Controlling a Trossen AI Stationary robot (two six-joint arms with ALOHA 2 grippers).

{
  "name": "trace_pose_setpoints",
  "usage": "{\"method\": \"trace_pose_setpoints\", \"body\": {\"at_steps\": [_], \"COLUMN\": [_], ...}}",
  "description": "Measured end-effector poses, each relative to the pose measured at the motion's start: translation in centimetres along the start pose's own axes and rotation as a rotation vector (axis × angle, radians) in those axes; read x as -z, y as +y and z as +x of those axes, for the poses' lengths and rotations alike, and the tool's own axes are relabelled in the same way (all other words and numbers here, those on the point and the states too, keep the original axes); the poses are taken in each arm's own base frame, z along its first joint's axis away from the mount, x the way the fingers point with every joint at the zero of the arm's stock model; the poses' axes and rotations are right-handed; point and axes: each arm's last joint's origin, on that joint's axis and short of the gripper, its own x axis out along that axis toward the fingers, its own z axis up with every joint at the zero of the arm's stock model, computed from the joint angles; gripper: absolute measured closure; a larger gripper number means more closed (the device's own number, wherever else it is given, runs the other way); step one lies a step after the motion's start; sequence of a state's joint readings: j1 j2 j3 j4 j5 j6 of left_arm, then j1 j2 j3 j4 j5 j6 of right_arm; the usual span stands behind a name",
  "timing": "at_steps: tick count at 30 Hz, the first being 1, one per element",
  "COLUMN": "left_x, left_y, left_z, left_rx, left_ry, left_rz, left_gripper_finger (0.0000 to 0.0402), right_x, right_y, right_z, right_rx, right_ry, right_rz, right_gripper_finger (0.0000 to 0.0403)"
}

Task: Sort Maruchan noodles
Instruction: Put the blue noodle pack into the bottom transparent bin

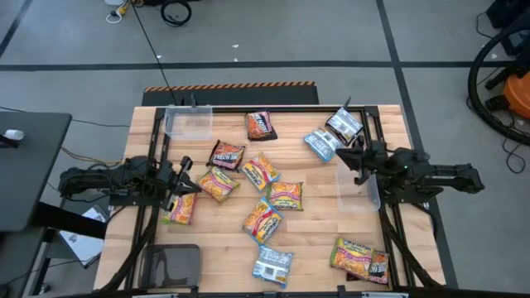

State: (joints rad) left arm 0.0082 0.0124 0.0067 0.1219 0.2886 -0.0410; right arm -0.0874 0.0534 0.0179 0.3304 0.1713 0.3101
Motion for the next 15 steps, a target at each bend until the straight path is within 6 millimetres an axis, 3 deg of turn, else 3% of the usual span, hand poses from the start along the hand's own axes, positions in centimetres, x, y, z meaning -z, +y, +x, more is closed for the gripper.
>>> {"method": "trace_pose_setpoints", "body": {"at_steps": [9, 15], "left_x": [0.0, 0.0], "left_y": [0.0, 0.0], "left_z": [0.0, 0.0], "left_rx": [0.000, 0.000], "left_ry": [0.000, 0.000], "left_rz": [0.000, 0.000], "left_gripper_finger": [0.0377, 0.0377], "right_x": [-3.3, -2.9], "right_y": [2.3, 3.9], "right_z": [2.6, 6.3], "right_rx": [-0.049, -0.111], "right_ry": [0.213, 0.399], "right_rz": [-0.149, -0.198], "right_gripper_finger": [0.0355, 0.0355]}}
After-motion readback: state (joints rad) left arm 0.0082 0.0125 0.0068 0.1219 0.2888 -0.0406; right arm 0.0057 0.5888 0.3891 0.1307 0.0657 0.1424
